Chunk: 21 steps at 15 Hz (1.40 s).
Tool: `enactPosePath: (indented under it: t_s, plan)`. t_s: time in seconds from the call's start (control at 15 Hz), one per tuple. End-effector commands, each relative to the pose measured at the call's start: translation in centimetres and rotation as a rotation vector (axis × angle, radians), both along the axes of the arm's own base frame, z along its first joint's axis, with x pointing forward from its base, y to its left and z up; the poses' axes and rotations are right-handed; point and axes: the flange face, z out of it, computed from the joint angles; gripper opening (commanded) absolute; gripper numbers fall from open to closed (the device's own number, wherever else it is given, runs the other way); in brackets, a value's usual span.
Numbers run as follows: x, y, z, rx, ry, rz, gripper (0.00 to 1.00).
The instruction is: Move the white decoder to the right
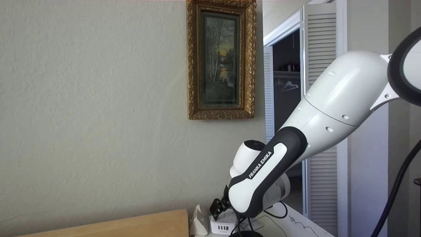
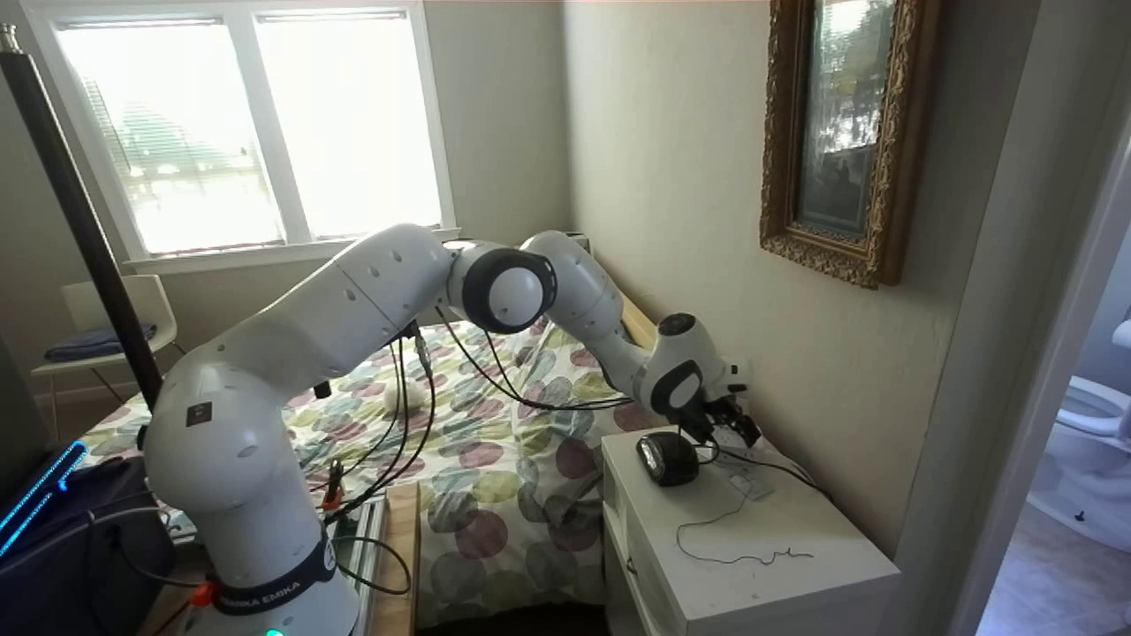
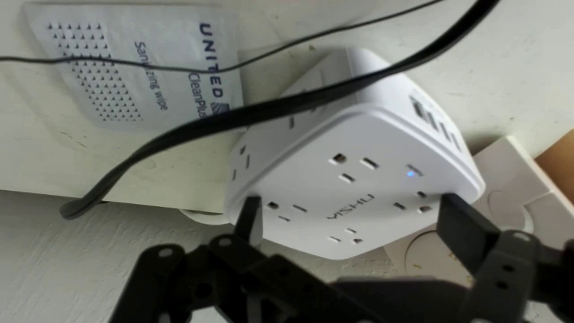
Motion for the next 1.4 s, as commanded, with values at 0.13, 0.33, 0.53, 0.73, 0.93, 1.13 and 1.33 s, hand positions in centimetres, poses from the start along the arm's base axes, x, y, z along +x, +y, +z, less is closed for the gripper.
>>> enactPosePath:
  t_s: [0.13,0.33,0.53,0.73,0.93,1.13,1.33]
  plan:
    - [-0.2,-4.3,-1.2,-0.042,0.059,-0.04,1.0]
    - [0.1,-6.3,-1.0,-0.049,0.064,-0.071,1.0]
    - [0.0,-7.7,-1.0,-0.053,0.073,-0.096,1.0]
    - [-0.7,-8.6,-0.9,-0.051,0.092,-0.118,1.0]
    - [-1.6,-9.6,-0.6,-0.054,0.112,-0.137,1.0]
    - [-2.4,-11.2,-0.4,-0.068,0.123,-0.16,1.0]
    - [-2.9,-12.5,-0.2,-0.08,0.132,-0.177,1.0]
